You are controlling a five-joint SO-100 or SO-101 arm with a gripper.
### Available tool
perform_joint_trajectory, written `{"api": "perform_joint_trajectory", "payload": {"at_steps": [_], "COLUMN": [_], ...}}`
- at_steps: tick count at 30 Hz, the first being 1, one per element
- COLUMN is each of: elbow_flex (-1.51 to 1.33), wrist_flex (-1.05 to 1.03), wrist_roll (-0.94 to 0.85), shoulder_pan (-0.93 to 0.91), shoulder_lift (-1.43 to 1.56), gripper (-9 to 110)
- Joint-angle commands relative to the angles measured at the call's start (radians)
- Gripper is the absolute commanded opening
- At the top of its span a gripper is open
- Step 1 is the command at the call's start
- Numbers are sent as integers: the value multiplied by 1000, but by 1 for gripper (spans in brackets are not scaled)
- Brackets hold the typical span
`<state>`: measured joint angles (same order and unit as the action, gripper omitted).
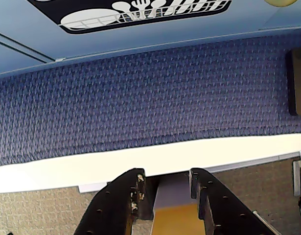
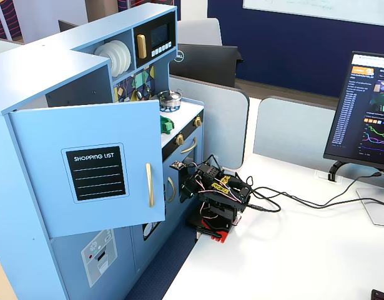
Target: Pick up the lid from the counter and put it on the green recipient
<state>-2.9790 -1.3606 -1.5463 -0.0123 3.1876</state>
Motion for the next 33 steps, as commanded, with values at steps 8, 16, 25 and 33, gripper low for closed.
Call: {"api": "perform_joint_trajectory", "payload": {"at_steps": [8,16,25,33], "elbow_flex": [-18,31,403,522], "wrist_flex": [-169,112,747,1068], "wrist_roll": [55,31,-89,-114], "shoulder_pan": [-9,-147,-488,-621], "shoulder_lift": [-8,-98,-360,-451], "gripper": [0,0,0,15]}}
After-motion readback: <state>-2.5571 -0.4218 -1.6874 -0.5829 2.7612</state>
